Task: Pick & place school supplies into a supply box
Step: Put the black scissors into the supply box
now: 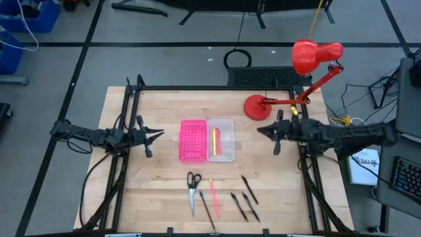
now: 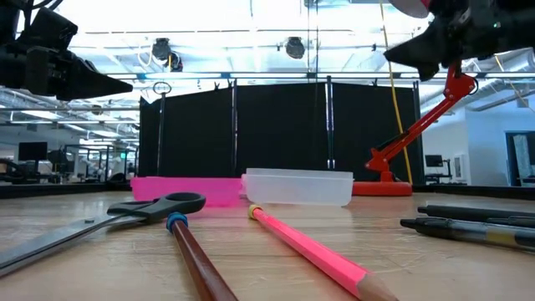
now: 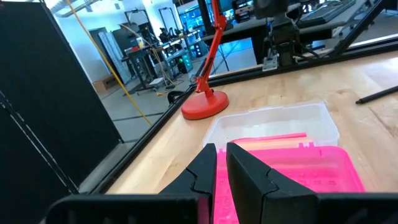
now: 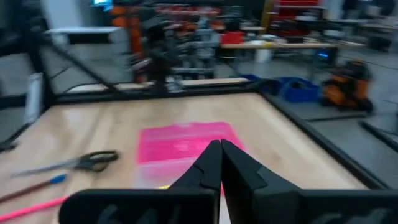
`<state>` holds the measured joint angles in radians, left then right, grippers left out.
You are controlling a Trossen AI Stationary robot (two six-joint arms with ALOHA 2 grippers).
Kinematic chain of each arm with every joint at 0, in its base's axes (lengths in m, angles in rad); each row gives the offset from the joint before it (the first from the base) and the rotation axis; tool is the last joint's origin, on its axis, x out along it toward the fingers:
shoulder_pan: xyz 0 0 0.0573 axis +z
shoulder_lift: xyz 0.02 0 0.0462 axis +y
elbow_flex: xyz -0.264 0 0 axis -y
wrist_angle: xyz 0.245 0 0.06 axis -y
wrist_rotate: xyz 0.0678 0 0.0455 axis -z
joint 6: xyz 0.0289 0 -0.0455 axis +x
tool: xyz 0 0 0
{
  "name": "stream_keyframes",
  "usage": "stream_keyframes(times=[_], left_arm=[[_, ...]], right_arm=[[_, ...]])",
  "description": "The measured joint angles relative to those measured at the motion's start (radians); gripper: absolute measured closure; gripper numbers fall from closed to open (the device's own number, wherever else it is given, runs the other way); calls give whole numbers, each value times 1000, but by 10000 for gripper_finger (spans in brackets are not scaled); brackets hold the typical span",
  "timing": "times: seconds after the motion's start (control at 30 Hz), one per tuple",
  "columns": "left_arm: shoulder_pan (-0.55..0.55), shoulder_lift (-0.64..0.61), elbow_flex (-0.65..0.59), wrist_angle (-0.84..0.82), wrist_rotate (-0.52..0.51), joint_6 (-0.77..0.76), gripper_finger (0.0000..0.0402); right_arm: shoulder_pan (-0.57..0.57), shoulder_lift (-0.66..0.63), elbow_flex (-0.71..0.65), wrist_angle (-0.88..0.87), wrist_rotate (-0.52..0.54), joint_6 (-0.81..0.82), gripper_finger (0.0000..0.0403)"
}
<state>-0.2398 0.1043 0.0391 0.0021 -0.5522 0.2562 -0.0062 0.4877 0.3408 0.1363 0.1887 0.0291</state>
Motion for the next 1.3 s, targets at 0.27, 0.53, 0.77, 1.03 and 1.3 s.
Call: stream_keyframes(times=[0.27, 0.53, 0.77, 1.03, 1.3], left_arm=[[0, 0, 0, 1, 0, -3, 355], [0, 0, 0, 1, 0, -15, 355], [0, 0, 0, 10, -12, -85, 355], [0, 0, 0, 49, -26, -170, 355], [-37, 99, 136, -50, -74, -329, 366]], right_arm=[[-90, -109, -95, 79, -194, 124, 403], [-75, -114, -248, 260, -190, 145, 403], [-75, -114, -289, 333, -188, 91, 403], [-75, -114, -291, 334, -187, -9, 403], [-75, -113, -293, 337, -188, -21, 403]])
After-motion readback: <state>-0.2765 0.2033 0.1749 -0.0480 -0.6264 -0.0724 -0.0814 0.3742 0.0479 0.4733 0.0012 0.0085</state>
